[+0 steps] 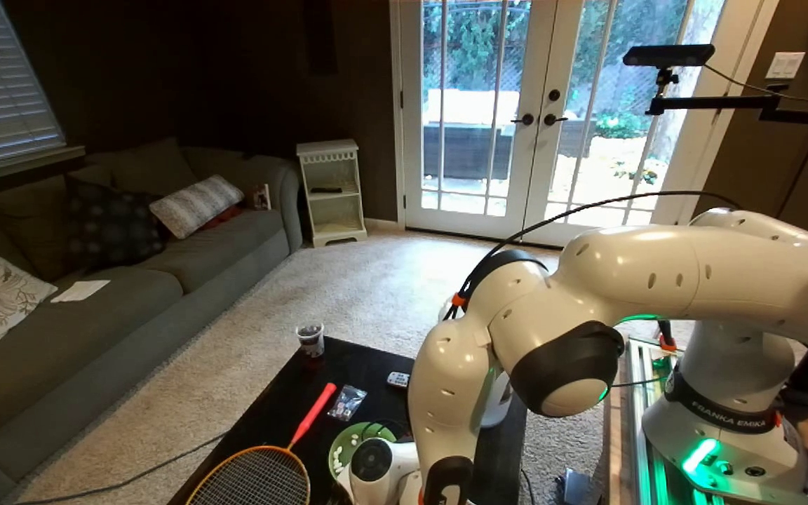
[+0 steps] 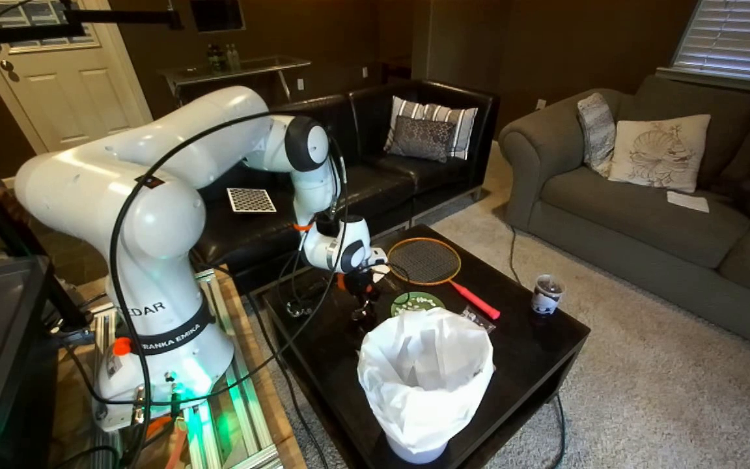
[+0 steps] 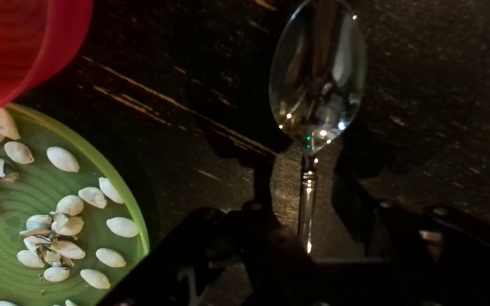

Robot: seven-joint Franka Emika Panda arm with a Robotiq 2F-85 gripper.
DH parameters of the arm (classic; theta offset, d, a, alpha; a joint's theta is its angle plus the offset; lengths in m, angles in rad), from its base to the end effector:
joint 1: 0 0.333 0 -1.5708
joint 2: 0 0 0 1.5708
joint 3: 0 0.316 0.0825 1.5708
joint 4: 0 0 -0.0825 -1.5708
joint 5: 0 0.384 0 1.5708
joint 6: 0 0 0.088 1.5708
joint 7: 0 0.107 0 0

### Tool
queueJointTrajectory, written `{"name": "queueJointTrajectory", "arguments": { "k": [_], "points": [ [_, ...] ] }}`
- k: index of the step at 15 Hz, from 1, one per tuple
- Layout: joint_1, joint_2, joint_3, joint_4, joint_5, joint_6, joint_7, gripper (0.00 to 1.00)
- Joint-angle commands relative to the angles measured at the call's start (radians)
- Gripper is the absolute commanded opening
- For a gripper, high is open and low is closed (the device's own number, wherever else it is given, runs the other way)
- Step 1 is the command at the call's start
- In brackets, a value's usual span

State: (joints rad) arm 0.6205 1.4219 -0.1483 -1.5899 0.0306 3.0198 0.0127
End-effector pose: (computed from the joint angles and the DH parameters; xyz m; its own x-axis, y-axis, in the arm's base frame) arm 0.4943 0.2440 -0.1714 0.8487 0.5287 0.0157 0.5215 -0.8414 0.1419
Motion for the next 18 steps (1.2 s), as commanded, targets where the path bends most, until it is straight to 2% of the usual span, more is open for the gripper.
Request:
{"name": "queueJointTrajectory", "arguments": {
  "k": [1,4,5,10,14,18],
  "points": [
    [0.019,-0.015,-0.02,-0.005,-0.042,-0.018,0.053,0.76],
    [0.038,-0.055,-0.039,-0.05,-0.042,0.003,0.066,0.97],
    [0.035,-0.074,-0.036,-0.069,-0.042,0.014,0.065,1.0],
    [-0.013,-0.194,0.023,-0.194,-0.066,0.082,0.011,1.0],
    [-0.056,-0.295,0.076,-0.3,-0.114,0.046,-0.039,1.0],
    [-0.07,-0.371,0.091,-0.391,-0.136,0.055,-0.038,1.0]
  ]
}}
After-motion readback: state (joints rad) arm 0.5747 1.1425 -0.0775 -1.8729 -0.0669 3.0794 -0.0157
